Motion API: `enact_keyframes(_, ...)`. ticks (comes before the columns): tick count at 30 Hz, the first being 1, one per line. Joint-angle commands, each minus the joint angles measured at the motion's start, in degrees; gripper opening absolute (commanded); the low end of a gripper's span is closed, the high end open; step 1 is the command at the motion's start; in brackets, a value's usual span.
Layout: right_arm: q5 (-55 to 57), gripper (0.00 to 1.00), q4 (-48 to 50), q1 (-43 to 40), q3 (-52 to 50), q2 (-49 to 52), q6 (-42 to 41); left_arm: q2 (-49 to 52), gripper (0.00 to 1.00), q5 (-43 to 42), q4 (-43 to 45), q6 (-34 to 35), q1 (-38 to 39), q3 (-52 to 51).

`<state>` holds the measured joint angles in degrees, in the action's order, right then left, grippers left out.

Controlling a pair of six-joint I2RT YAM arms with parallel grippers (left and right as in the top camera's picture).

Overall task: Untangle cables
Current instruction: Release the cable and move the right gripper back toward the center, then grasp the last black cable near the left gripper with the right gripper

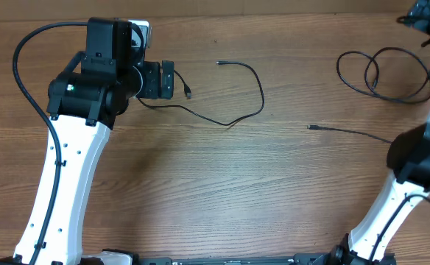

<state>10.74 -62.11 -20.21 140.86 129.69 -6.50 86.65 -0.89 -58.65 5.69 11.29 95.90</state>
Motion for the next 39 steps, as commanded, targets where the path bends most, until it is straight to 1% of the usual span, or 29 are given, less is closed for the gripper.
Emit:
enact_keyframes(1,-2.6,1.00,-2.7,3.9,1.0,-13.4,-0.7,0.2,0.99,-0.7,0.0,0.7,0.5,-0.2)
enact_keyframes(7,-15.4,1.00,-14.8,10.2,1.0,-21.2,-1.0,0.2,0.99,-0.6,0.0,0.5,0.9,-0.2)
enact_keyframes(12,-16.4,1.00,-26.3,17.6,0.5,-21.9,-5.8,0.2,0.99,-0.6,-1.2,-2.0,0.9,-0.2)
enact_keyframes(16,-15.9,1.00,-28.7,24.2,-2.0,-21.8,-6.1,0.1,0.99,1.6,-2.6,-4.1,0.9,-0.2)
enact_keyframes(20,-13.3,1.00,-28.5,30.6,-5.9,-21.8,-10.4,-0.9,1.00,6.8,-5.0,-4.5,0.9,-0.2)
enact_keyframes(23,-13.2,1.00,-28.0,35.1,-10.6,-21.8,-12.6,-2.1,0.99,11.0,-6.5,-4.4,0.9,-0.2)
enact_keyframes(26,-13.4,1.00,-27.2,38.9,-16.9,-21.8,-16.7,-3.5,1.00,12.2,-6.7,-4.4,0.8,-0.2)
enact_keyframes(29,-14.3,1.00,-25.2,42.4,-25.6,-21.8,-26.0,-5.1,1.00,17.1,-7.5,-4.4,0.7,-0.2)
enact_keyframes(31,-19.4,1.00,-21.9,43.6,-30.2,-21.8,-30.2,-5.8,1.00,19.0,-8.0,-4.4,0.7,-0.2)
enact_keyframes(33,-27.6,1.00,-16.1,44.5,-34.6,-21.8,-34.5,-6.1,0.99,19.7,-8.4,-5.0,0.7,-0.2)
enact_keyframes(35,-32.9,1.00,-10.8,45.3,-37.9,-21.8,-39.4,-6.2,1.00,19.7,-8.6,-5.8,0.7,-0.2)
enact_keyframes(39,-38.3,1.00,0.1,47.0,-45.0,-21.8,-54.2,-6.2,1.00,19.5,-8.7,-5.8,0.7,-0.2)
